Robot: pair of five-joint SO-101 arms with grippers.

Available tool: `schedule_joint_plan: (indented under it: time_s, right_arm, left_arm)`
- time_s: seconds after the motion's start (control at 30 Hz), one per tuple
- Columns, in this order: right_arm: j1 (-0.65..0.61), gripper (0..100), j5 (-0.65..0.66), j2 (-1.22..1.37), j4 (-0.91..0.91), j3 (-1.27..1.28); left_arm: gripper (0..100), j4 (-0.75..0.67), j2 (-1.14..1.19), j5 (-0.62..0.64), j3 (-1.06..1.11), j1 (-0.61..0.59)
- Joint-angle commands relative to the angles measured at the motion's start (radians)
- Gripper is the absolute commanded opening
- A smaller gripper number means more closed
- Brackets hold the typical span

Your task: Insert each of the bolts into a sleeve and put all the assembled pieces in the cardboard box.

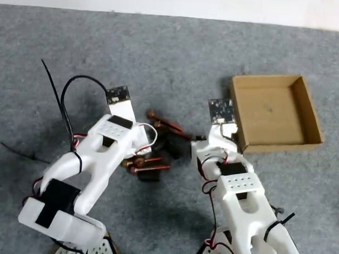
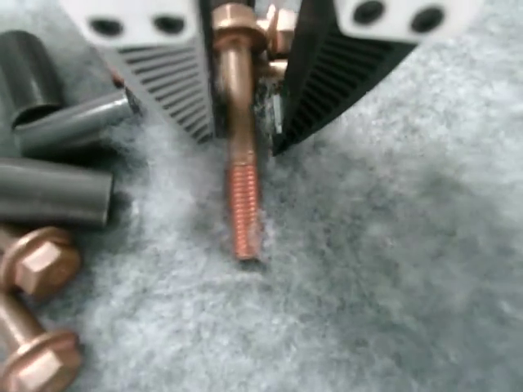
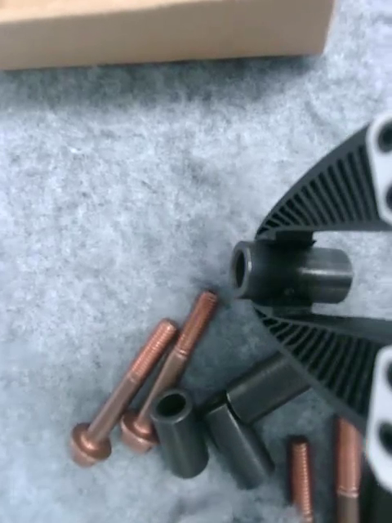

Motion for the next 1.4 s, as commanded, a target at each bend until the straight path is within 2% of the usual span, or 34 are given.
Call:
schedule_joint_plan:
  time_s: [0.0,0.17,0.27,0.33,0.5,0.57,0.63,0.8,0.97,1.1,1.37]
  right_arm:
    - [0.016,0.5,0.012,-0.030,-0.027,-0.013]
    - [0.016,0.5,0.012,-0.030,-0.027,-0.013]
    - [0.016,0.5,0.012,-0.030,-0.027,-0.013]
    - [0.016,0.5,0.012,-0.030,-0.027,-0.013]
    - [0.016,0.5,0.012,-0.030,-0.027,-0.013]
    - [0.016,0.5,0.012,-0.030,-0.027,-0.013]
    - [0.016,0.5,0.012,-0.030,-0.027,-0.013]
    - [0.016,0.5,0.012,-0.030,-0.027,-0.012]
    - [0.016,0.5,0.012,-0.030,-0.027,-0.012]
    - [0.016,0.5,0.012,-0.030,-0.027,-0.012]
    - [0.016,0.5,0.012,-0.030,-0.027,-0.010]
  left_arm:
    - [2,0.041,-0.008,0.006,-0.039,0.012]
    - [0,0.187,-0.090,0.005,-0.091,-0.001]
    - [0,0.209,-0.182,-0.017,-0.090,-0.077]
    - [0,0.190,-0.236,-0.130,-0.074,-0.145]
    - [0,0.032,-0.320,-0.589,0.036,-0.249]
    - [0,-0.003,-0.331,-0.730,0.054,-0.268]
    - [0,-0.006,-0.332,-0.835,0.056,-0.263]
    - [0,-0.009,-0.332,-1.007,0.090,-0.208]
    - [0,0.000,-0.338,-1.257,0.128,-0.180]
    - [0,0.025,-0.338,-1.309,0.136,-0.162]
    - [0,0.021,-0.338,-1.315,0.145,-0.168]
